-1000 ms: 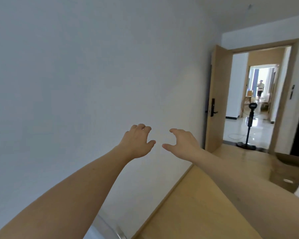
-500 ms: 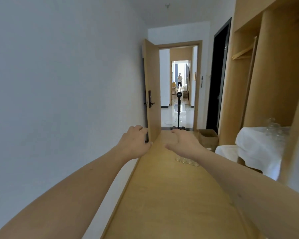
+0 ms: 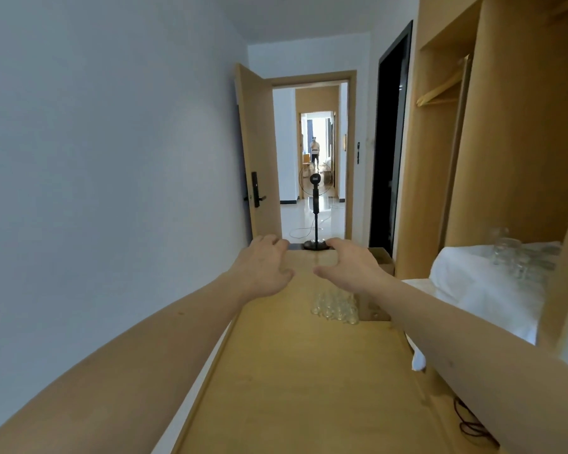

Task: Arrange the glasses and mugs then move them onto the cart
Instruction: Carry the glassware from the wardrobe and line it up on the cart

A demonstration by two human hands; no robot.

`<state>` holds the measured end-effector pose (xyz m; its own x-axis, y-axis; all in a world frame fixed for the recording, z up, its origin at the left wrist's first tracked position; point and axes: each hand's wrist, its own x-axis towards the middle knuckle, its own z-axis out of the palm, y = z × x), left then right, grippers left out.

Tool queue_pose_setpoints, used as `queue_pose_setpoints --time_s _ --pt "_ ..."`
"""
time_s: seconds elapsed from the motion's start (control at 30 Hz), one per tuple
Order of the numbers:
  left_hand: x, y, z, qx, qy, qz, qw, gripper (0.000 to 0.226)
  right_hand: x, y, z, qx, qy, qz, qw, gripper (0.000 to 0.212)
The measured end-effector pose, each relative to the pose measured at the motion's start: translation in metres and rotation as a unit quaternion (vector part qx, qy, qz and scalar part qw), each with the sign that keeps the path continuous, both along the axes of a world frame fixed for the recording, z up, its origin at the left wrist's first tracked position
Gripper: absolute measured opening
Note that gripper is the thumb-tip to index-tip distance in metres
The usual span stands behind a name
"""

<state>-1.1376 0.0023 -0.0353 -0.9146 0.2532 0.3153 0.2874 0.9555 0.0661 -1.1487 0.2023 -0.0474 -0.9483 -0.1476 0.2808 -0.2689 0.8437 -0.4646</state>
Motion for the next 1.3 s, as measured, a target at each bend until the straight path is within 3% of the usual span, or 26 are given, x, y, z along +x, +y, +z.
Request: queue_pose_setpoints --time_s 0.2,0.33,0.57,0.67,1.03,1.2,1.3 --pt "-0.087 0.032 0.002 -0.010 0.006 -0.021 1.000 0.055 -0.080 0.024 -0.006 0.008 -0.008 -0.011 1.000 0.077" --pt "-0.138 0.047 -0.022 -0.040 -0.038 -0.035 0.998 0.063 -0.126 0.030 -0.022 -0.003 -0.037 -0.028 0.999 0.079" --pt "-0.240 0.048 -0.039 -0.048 -0.037 -0.095 0.994 0.059 -0.206 0.028 -0.042 0.009 -0.073 -0.093 0.993 0.070" --pt "-0.288 0.047 -0.036 -0.037 -0.035 -0.131 0.990 0.058 -0.236 0.026 -0.039 0.005 -0.067 -0.127 0.990 0.077" --pt "-0.411 0.073 -0.033 -0.024 -0.028 -0.263 0.964 0.061 -0.300 0.027 -0.027 0.005 -0.076 -0.243 0.967 0.054" --pt "-0.444 0.108 -0.039 -0.022 -0.043 -0.300 0.953 0.056 -0.328 0.050 -0.034 0.015 -0.094 -0.293 0.951 0.075" --pt "-0.464 0.134 -0.039 -0.018 -0.041 -0.320 0.946 0.056 -0.347 0.073 -0.034 0.013 -0.083 -0.309 0.947 0.075"
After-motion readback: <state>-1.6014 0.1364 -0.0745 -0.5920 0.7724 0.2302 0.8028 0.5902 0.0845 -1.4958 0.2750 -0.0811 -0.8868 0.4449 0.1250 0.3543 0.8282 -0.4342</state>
